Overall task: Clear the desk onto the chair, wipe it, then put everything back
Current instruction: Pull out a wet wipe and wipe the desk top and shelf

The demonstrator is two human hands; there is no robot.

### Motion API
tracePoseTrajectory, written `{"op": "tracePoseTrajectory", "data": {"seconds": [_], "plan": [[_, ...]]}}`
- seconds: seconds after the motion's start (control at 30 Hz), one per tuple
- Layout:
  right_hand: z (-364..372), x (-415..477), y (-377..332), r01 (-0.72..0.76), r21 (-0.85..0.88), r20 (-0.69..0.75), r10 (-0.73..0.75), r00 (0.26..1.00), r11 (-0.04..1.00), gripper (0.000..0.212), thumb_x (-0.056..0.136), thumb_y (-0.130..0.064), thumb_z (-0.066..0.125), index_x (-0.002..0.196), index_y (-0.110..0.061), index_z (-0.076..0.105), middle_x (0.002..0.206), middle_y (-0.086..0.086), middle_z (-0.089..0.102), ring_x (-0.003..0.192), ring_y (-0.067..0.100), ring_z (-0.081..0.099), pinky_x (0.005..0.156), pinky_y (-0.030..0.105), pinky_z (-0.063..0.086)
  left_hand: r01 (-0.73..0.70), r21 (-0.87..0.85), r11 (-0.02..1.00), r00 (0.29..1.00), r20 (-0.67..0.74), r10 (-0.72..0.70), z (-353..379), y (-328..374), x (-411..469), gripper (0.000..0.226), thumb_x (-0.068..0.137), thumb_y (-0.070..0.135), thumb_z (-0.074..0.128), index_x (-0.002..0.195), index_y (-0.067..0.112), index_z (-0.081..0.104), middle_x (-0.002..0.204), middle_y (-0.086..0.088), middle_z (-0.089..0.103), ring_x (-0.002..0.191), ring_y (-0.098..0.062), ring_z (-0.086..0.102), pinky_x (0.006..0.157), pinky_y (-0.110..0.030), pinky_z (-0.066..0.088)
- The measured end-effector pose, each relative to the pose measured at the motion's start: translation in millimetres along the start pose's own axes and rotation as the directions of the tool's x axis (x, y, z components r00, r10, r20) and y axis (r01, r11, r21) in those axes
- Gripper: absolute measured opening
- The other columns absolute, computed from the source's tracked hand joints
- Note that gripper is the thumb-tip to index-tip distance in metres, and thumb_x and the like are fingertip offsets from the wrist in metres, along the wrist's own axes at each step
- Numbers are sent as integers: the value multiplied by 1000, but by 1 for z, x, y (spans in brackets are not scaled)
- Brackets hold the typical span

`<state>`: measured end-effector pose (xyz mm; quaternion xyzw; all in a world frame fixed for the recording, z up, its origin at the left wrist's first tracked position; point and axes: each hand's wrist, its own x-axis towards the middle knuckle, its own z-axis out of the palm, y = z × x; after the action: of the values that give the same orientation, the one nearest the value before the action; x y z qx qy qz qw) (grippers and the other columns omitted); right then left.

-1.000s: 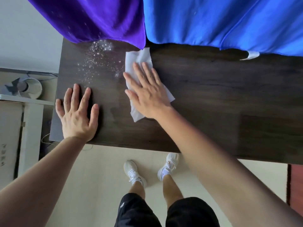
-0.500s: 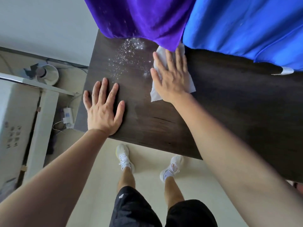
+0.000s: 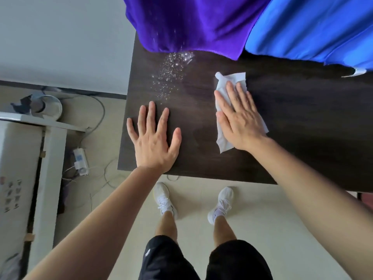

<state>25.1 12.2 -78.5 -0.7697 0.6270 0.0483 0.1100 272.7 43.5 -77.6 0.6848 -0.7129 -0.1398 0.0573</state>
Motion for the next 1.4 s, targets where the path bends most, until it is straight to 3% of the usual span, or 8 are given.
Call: {"op": "tracePoseTrajectory", "data": {"seconds": [0.13, 0.2, 0.33, 0.5, 0.63, 0.9, 1.23, 1.4], "plan": [[-5, 42, -26, -50, 39, -23, 51, 998, 998, 60, 104, -44, 20, 160, -24, 11, 168, 9, 1, 154, 30, -3, 125, 45, 1, -166, 7, 986, 983, -78, 166, -11, -28, 16, 62, 98, 55, 28, 143, 20, 51, 153, -10, 42, 141, -31, 34, 114, -58, 17], [-7, 70, -43, -66, 52, -32, 68, 997, 996, 60, 104, -45, 19, 160, -26, 9, 168, 8, -1, 154, 29, -4, 125, 44, 0, -189, 36, 981, 977, -90, 192, -16, -47, 37, 61, 99, 55, 28, 145, 20, 46, 155, -11, 38, 142, -30, 33, 114, -58, 16], [-12, 119, -79, -67, 38, -62, 69, 996, 997, 60, 106, -44, 20, 161, -24, 8, 168, 9, -1, 154, 29, -4, 124, 42, -3, -114, -8, 993, 993, -32, 114, -14, -63, 67, 66, 99, 55, 21, 154, 19, 31, 165, -10, 17, 151, -27, 15, 119, -56, 11], [-15, 142, -106, 26, 35, -41, -25, 999, 999, 62, 106, -45, 21, 161, -20, 8, 168, 9, 1, 155, 29, -2, 125, 42, -2, -90, -187, 978, 989, -129, 66, -12, -67, 67, 65, 100, 49, 25, 151, 11, 36, 161, -13, 26, 147, -31, 25, 118, -47, 21], [-13, 104, -89, 185, 15, -12, -185, 983, 983, 61, 106, -46, 26, 160, -21, 14, 168, 7, 6, 155, 26, 0, 125, 39, -1, -68, -255, 965, 995, -87, 47, -16, -64, 69, 66, 98, 49, 23, 149, 10, 40, 161, -14, 26, 145, -33, 29, 118, -46, 23], [-16, 104, -58, -7, 17, -1, 7, 1000, 1000, 63, 105, -53, 19, 161, -28, 2, 168, 6, -5, 154, 25, -7, 125, 41, -2, -63, -287, 956, 997, -56, 49, -19, -64, 68, 70, 97, 51, 24, 149, 8, 41, 162, -14, 26, 145, -34, 29, 117, -48, 23], [-19, 165, -121, 213, -23, -35, -214, 976, 977, 64, 105, -51, 18, 161, -22, 8, 168, 9, 7, 155, 28, 2, 124, 40, -2, -67, -252, 965, 996, -78, 49, -18, -64, 68, 72, 96, 53, 23, 148, 7, 42, 161, -13, 28, 146, -31, 29, 117, -46, 25], [-7, 109, -104, 324, -37, -8, -325, 946, 945, 64, 105, -53, 21, 161, -24, 13, 168, 6, 7, 155, 25, 2, 125, 42, 3, -72, -239, 968, 994, -103, 49, -17, -64, 68, 72, 96, 53, 25, 147, 7, 44, 160, -14, 29, 145, -32, 30, 117, -43, 23]]}}
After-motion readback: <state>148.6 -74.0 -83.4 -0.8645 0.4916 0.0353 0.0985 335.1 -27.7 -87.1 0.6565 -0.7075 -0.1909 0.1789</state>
